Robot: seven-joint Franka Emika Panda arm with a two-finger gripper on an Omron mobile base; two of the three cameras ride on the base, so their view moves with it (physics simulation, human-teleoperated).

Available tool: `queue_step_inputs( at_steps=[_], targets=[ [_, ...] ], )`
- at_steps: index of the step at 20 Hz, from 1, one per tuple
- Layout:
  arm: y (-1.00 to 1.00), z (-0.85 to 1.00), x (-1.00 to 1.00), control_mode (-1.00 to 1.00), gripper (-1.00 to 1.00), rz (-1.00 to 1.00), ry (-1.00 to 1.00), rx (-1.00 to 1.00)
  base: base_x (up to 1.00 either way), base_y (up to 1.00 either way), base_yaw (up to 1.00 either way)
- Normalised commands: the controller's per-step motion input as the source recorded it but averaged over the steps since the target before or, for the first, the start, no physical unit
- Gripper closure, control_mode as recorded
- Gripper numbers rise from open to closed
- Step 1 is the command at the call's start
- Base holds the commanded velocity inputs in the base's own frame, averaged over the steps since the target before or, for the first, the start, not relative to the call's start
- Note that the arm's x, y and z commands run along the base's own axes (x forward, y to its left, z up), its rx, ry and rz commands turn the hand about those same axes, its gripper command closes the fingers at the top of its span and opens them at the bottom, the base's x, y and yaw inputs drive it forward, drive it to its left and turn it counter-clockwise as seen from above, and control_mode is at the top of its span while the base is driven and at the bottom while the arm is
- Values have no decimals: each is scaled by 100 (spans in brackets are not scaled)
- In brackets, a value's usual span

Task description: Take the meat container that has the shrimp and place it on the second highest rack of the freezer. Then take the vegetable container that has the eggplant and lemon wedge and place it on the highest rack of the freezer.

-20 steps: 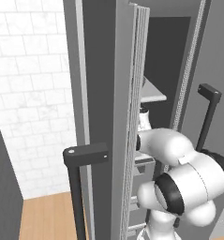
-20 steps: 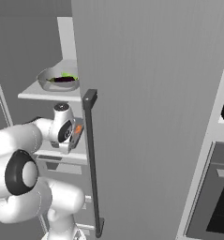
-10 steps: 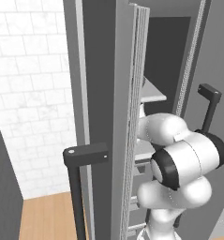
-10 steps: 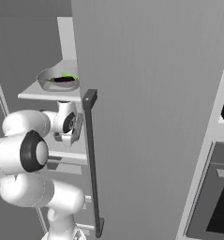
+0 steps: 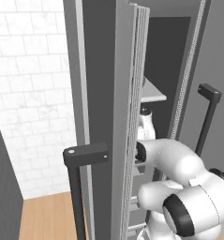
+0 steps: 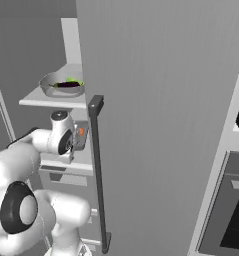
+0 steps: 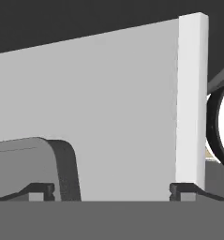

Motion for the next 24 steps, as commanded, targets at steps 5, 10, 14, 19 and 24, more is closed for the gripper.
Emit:
queue_step_inputs(
  at_steps=[5,10,14,19,24],
  targets=[
    [0,39,-61,-100,-100,0,-24,0,0,0,0],
    [0,100,-96,-100,-100,0,-14,3,0,0,0],
    [0,100,-100,-100,-100,-1,0,6,0,0,0],
    [-2,100,-98,-100,-100,-6,12,8,0,0,0],
    [0,86,-94,-100,-100,-9,20,5,0,0,0]
  ],
)
